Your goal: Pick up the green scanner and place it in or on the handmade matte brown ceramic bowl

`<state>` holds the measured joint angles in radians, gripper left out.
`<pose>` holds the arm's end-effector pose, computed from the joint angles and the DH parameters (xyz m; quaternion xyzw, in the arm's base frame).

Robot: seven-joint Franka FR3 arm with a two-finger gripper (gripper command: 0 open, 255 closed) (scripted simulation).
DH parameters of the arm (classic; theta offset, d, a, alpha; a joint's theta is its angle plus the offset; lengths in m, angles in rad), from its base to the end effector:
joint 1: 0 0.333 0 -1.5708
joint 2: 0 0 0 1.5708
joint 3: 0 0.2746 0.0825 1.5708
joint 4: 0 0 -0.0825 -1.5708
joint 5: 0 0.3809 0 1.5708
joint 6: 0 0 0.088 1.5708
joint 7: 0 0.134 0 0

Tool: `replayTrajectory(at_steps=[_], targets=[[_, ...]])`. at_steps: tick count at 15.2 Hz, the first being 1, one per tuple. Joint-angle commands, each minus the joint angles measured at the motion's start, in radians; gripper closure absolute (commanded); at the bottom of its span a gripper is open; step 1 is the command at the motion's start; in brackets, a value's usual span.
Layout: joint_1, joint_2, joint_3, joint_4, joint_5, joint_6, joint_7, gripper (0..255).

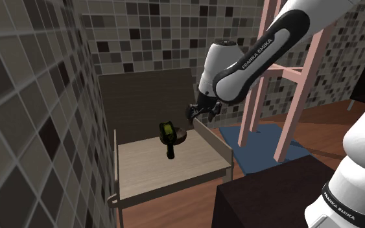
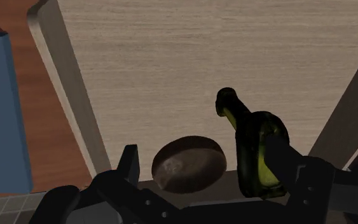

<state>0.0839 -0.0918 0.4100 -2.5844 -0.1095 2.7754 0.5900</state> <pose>0.4174 0.2248 0.2525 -0.9897 -0.0021 -0.1395 0.0320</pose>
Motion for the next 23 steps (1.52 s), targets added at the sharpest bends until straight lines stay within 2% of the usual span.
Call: replayTrajectory(at_steps=[1,3,6,10,18,23], targets=[[-0.022,0.09,0.03,0.035,-0.143,0.061,0.131,0],[-0.012,0.182,0.019,0.09,-0.324,0.094,0.287,0],[0.072,0.312,-0.059,0.191,-0.557,0.122,0.497,0],[0.214,0.465,-0.179,0.337,-0.75,0.145,0.688,0],[0.283,0.589,-0.262,0.43,-0.842,0.184,0.772,0],[0.287,0.598,-0.268,0.437,-0.847,0.187,0.777,0]])
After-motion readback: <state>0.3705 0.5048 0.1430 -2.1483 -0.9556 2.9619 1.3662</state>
